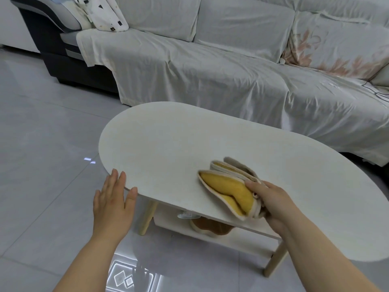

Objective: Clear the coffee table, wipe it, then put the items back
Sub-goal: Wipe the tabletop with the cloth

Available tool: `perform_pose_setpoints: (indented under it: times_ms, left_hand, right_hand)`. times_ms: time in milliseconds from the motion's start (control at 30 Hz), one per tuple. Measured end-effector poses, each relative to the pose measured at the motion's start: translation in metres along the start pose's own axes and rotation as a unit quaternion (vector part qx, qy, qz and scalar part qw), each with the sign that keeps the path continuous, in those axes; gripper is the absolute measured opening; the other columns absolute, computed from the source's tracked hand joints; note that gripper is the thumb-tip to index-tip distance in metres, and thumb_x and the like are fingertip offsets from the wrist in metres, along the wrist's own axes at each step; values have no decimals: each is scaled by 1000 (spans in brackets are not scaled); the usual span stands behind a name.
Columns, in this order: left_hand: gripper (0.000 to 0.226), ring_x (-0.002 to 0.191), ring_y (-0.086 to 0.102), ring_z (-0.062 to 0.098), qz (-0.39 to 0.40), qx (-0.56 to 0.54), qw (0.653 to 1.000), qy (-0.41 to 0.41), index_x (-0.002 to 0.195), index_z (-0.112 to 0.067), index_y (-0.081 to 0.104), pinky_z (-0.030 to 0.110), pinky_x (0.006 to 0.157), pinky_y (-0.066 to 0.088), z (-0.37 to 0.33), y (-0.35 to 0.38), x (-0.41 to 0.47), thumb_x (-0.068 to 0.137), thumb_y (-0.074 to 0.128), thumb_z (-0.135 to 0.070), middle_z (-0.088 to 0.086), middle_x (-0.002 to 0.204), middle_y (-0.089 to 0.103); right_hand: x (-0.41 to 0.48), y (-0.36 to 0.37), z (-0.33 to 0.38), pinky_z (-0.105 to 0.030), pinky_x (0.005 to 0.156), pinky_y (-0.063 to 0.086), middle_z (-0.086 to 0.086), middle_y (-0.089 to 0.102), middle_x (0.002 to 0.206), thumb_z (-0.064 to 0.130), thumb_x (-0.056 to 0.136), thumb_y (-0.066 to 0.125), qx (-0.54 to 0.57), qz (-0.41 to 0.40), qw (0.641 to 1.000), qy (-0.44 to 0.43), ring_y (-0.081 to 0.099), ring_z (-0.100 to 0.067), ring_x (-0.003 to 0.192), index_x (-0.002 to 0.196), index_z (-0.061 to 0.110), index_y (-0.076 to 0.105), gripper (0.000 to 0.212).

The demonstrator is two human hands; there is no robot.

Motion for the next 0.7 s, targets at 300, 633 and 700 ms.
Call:
perform_pose_setpoints:
  times_ms: [300, 633, 700]
  left_hand:
    - [51, 143, 8, 17, -6, -4, 1000, 2, 140, -14, 22, 35, 114, -2, -1, 1, 0, 92, 35, -26, 3, 155, 11]
    - [52, 143, 8, 18, -3, 0, 1000, 6, 140, -14, 21, 35, 115, -1, 2, 2, 1, 92, 36, -27, 3, 155, 10]
    - [51, 143, 9, 18, -6, -4, 1000, 7, 140, -14, 21, 36, 115, 0, 2, 1, 2, 92, 36, -25, 4, 155, 11]
  right_hand:
    - [-11, 12, -9, -54, 108, 15, -15, 47, 140, 41, 79, 51, -536, -116, 723, -420, 34, -39, 133, 129, 18, 50, 55]
    - [50, 22, -11, -55, 115, 5, 8, -8, 157, 62, 85, 28, -639, 2, 739, -213, 1, -22, 145, 141, 42, 8, 63]
    - [52, 37, -9, -54, 115, 6, 6, 0, 158, 55, 90, 23, -629, -24, 749, -208, 3, -24, 145, 142, 38, 12, 56]
Point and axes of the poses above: each hand's wrist, its own x-axis towards the middle knuckle, its own y-axis out of the palm, z = x × y, the point moved 2 cm from there along x, towards the middle knuckle
